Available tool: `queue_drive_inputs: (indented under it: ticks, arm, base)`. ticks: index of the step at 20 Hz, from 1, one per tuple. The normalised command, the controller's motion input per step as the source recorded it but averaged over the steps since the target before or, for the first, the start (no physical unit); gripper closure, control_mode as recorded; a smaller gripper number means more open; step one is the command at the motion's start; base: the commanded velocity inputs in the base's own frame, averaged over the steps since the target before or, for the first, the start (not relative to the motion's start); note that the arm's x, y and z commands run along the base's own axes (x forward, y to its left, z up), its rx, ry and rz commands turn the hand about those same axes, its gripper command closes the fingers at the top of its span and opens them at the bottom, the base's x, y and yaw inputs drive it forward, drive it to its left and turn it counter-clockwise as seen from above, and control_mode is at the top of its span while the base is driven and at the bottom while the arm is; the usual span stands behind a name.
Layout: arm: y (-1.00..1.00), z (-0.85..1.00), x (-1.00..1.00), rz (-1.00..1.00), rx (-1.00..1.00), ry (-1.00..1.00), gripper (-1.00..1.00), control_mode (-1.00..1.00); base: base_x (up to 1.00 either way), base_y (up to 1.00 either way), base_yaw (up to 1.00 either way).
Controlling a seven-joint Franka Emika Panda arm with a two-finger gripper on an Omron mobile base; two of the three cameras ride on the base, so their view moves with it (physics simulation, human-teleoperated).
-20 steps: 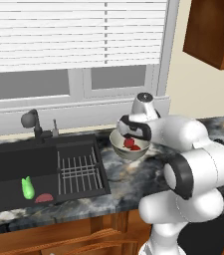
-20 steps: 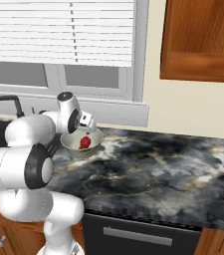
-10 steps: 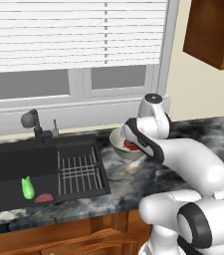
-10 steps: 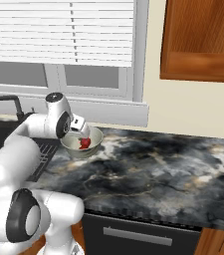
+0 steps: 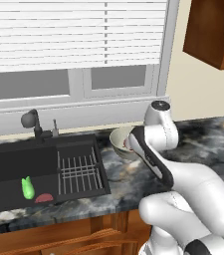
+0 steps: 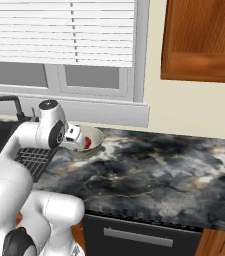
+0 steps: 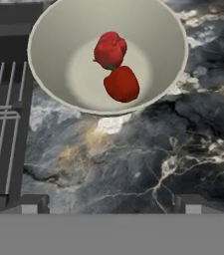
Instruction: Pick the bell peppers from the cabinet and place them in one bowl. Pick the corn from the sink and place it in the other bowl.
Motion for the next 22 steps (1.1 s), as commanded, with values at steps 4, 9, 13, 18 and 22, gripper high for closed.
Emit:
queue_drive_inputs:
  ticks: [4, 9, 13, 18, 22]
  arm:
    - [0.0, 0.05, -0.5, 0.03, 0.0, 0.02, -1.0, -1.0]
    - [-0.12, 0.05, -0.33, 0.02, 0.0, -0.02, -1.0, -1.0]
    - [-0.53, -0.01, -0.22, 0.05, 0.0, -0.03, -1.0, -1.0]
    - [-0.41, -0.06, 0.0, 0.07, 0.0, 0.0, -1.0, -1.0]
    - [0.0, 0.0, 0.0, 0.0, 0.0, 0.0, -1.0, -1.0]
  base:
    - [0.0, 0.0, 0.0]
    - [0.0, 0.0, 0.0]
    - [0.0, 0.0, 0.0]
    - [0.0, 0.0, 0.0]
    - [0.0, 0.0, 0.0]
